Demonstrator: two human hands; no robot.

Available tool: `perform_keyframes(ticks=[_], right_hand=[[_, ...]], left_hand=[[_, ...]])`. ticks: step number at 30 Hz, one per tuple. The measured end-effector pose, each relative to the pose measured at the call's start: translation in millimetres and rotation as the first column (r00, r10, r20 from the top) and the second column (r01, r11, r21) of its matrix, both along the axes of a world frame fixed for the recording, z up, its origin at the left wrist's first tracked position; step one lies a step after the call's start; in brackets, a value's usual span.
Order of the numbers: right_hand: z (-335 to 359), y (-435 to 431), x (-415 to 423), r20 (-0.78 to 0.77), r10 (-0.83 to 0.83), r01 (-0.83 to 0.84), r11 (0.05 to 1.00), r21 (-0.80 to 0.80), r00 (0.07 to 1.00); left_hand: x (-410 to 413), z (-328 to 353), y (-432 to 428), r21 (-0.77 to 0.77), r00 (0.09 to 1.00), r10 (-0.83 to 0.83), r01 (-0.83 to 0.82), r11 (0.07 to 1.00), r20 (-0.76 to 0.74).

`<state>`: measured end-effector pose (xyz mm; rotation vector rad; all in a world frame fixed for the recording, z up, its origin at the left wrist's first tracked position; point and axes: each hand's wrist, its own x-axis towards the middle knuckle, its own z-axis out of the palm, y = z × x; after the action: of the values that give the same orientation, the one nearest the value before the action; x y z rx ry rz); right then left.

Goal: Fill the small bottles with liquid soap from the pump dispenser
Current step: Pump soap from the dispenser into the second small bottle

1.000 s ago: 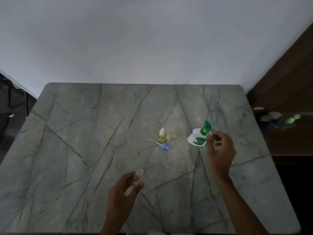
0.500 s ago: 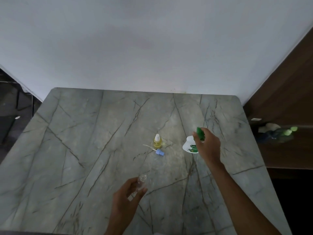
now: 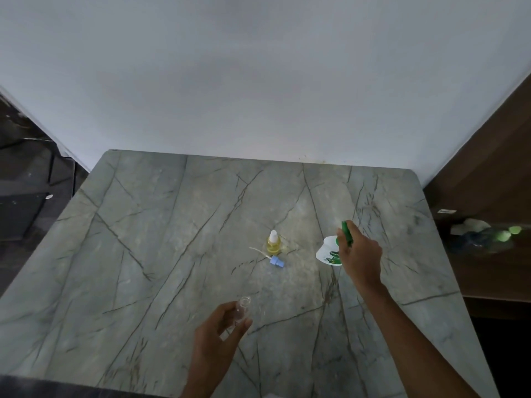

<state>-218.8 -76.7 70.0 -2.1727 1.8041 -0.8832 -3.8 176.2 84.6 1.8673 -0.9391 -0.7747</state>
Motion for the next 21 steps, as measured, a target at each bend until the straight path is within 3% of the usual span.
perform_keyframes(ticks=[21], right_hand=[[-0.5,7.3,-7.8,0.027,0.105,-0.107,0.993,0.052,0.994]], left_hand=[[-0.7,0.7,-1.1,-0.02,0.999,0.015,-0.016,1.0,-0.041]])
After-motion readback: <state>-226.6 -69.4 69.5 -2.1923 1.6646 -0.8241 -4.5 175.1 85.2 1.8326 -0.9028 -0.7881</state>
